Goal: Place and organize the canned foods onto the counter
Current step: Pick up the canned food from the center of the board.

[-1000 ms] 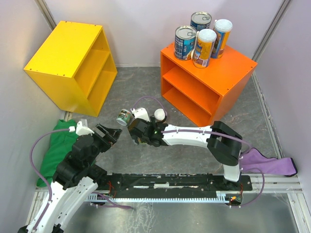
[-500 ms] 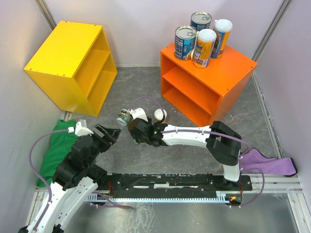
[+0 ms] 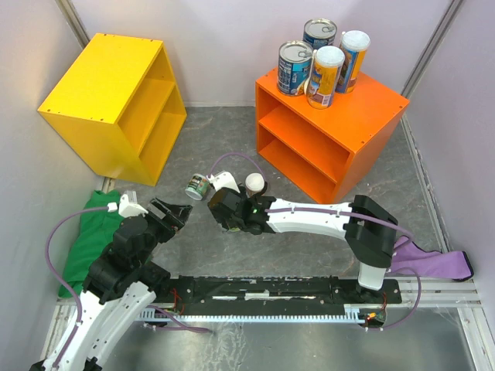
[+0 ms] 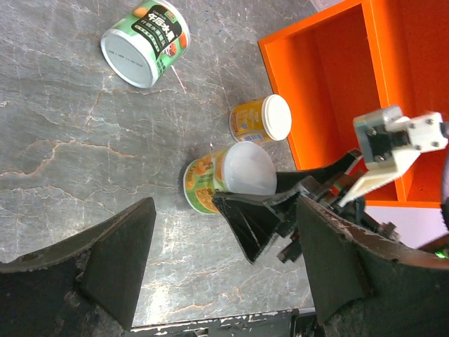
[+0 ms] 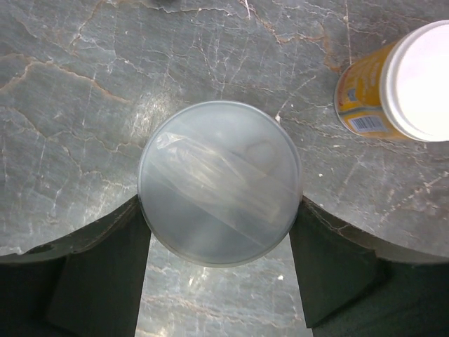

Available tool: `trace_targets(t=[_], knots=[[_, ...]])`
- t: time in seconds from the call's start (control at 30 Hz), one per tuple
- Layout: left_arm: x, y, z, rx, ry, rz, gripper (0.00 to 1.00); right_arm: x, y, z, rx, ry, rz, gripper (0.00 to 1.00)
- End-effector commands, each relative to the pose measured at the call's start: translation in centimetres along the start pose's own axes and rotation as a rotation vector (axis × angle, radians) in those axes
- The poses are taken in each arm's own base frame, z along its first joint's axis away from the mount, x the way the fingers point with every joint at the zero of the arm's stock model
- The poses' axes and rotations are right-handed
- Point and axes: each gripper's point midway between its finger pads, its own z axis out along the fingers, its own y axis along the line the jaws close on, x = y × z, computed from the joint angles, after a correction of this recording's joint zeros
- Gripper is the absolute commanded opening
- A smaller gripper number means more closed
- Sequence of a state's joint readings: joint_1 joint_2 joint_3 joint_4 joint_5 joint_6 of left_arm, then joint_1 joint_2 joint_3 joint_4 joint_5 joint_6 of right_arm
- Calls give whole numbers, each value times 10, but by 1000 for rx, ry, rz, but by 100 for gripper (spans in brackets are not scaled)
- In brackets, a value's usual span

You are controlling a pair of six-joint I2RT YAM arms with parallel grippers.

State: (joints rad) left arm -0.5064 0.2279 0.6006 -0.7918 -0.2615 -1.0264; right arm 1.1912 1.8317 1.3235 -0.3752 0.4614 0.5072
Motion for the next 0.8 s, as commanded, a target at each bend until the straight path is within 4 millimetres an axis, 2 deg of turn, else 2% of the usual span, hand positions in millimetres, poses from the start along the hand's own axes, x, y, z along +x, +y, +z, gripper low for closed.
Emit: trace_targets(t=[0.0,0.2,0.77], knots=[[-12,-11,-1,34,-51,-30,87,-72,2,-55,-36,-183,40,1],[-17,-17,0,50,-67,-31,87,-101,-8,-97,-32,-218,39,1],[-24,-33,6,77,-76,-9,87,-184,-55,-209,5,-423,82,1]])
